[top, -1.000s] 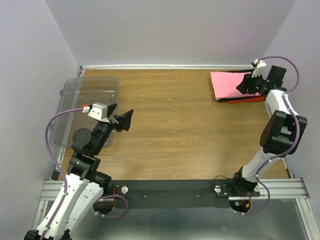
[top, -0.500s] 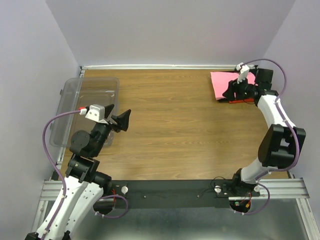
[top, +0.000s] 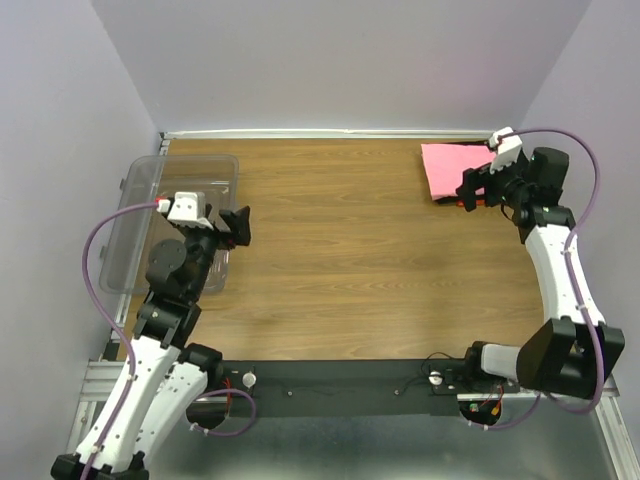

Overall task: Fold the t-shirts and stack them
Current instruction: Reset both grippers

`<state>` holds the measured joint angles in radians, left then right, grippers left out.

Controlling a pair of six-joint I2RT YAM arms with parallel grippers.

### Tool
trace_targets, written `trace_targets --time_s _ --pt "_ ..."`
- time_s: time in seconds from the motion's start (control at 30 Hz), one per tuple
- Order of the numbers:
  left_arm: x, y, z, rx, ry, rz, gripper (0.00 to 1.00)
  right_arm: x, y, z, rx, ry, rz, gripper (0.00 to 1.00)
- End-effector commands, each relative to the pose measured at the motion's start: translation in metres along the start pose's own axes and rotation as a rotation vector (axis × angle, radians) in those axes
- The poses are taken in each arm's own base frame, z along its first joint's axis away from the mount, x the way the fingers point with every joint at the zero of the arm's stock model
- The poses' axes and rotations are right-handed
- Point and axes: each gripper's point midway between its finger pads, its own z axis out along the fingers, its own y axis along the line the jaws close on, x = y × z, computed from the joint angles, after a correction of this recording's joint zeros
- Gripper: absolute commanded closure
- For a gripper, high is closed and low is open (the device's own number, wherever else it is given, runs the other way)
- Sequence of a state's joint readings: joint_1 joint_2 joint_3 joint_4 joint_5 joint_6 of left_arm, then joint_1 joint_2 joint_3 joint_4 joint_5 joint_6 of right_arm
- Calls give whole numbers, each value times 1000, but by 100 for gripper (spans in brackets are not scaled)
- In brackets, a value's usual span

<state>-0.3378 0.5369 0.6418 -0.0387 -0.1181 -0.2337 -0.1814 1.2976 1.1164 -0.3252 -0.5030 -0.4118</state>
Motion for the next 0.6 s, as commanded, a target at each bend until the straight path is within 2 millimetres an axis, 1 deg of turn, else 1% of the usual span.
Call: trace_targets --time_s 0.0,0.03,0.07,0.1,0.13,0.17,0.23,0.27,0.3,0.33,0.4,0.5,0.53,0.57 --pt "-4 25 10 -101 19 -6 6 -6 -24 -29 234 -26 39 0" --pt "-11 27 13 -101 3 -6 6 -8 -27 -34 267 -42 56 0" --pt "-11 30 15 -105 7 -4 6 -10 -31 -39 305 -54 77 0" --pt "-9 37 19 -117 17 19 6 -6 -38 -44 365 -52 113 0" --pt "-11 39 20 -127 14 35 6 -7 -38 -47 382 -65 161 0" --pt "-11 42 20 -138 13 52 6 -11 -39 -54 409 -86 180 0" --pt "-13 48 18 -161 11 96 6 -7 -36 -57 431 -102 263 0" --pt "-13 49 15 -166 13 109 6 -10 -38 -62 456 -127 285 0" --pt "-14 52 13 -182 5 115 6 -7 -38 -62 466 -132 313 0" --pt "-13 52 9 -179 -7 113 5 -2 -36 -60 474 -136 371 0" --pt "-14 47 5 -153 -26 111 5 2 -40 -60 506 -145 415 0" --pt "-14 45 2 -141 -35 112 5 10 -42 -58 527 -135 434 0" --pt "-14 45 2 -140 -40 113 5 11 -47 -60 557 -137 432 0" --pt "-13 46 2 -142 -37 113 6 15 -47 -60 561 -131 429 0"
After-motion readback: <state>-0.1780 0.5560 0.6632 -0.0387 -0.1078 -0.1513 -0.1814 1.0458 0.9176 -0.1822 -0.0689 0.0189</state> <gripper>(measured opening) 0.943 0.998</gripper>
